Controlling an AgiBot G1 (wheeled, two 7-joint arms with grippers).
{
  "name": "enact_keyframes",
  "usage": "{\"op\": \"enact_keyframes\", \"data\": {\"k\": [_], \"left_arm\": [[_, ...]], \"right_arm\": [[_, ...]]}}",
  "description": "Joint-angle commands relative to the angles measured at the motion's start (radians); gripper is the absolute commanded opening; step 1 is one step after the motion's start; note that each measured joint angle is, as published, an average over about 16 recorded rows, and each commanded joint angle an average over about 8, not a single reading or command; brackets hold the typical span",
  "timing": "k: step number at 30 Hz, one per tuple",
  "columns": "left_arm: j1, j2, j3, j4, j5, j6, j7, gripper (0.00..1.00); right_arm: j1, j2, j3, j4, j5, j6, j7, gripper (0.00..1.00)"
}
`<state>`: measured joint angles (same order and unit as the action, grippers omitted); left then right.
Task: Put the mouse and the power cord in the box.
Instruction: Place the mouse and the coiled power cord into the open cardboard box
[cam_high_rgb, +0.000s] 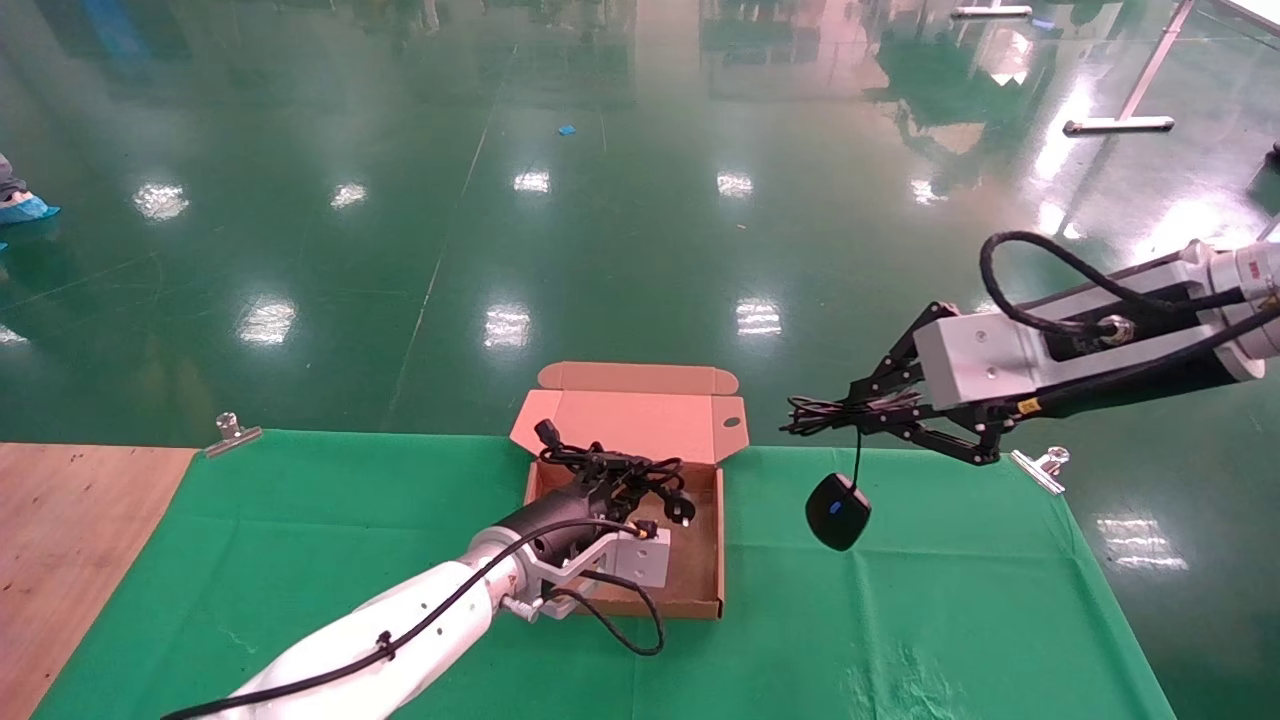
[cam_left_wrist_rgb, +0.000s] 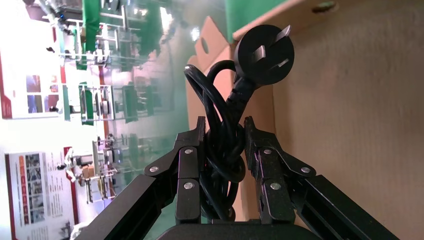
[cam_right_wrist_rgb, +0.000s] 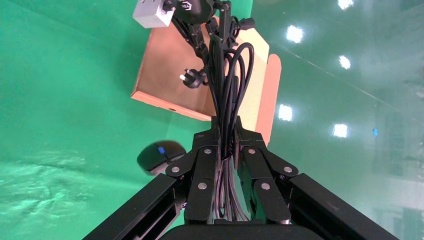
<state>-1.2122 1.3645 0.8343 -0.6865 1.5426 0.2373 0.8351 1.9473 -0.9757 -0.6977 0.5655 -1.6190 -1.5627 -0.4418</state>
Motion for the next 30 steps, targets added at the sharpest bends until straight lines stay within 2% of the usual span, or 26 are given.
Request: {"op": "enact_keyframes", "data": {"k": [1,4,5,6,23,27,30], "left_arm": [[-0.01,-0.001,0.036,0.011,-0.012,-0.009,0.002,0.57],[-0.028,-0.001,0.075,0.035,-0.036,-0.001,-0.004,0.92],[-0.033,-0.001,0.087,0.042,-0.043,0.0,-0.006,0.98],[-0.038,-0.001,0.098,0.048,-0.05,0.0,-0.008,1.0],[-0.074,-0.005,0.227,0.067,-0.155,-0.033,-0.003,1.0],[-0.092,-0.025,0.221,0.059,-0.213,0.032,-0.01,1.0],[-0.105,-0.063,0.186,0.034,-0.281,0.116,-0.009,1.0]], "right_arm": [[-0.01,0.012,-0.003,0.023,0.005,0.002,0.012,0.0],[-0.023,0.02,-0.006,0.048,0.01,0.006,0.027,0.0],[-0.027,0.023,-0.007,0.056,0.012,0.007,0.031,0.0],[-0.03,0.025,-0.008,0.063,0.014,0.008,0.035,0.0],[-0.072,0.039,-0.019,0.13,0.032,0.025,0.082,0.0],[-0.08,0.036,-0.021,0.147,0.035,0.028,0.095,0.0],[-0.086,0.028,-0.023,0.161,0.036,0.033,0.108,0.0]]}}
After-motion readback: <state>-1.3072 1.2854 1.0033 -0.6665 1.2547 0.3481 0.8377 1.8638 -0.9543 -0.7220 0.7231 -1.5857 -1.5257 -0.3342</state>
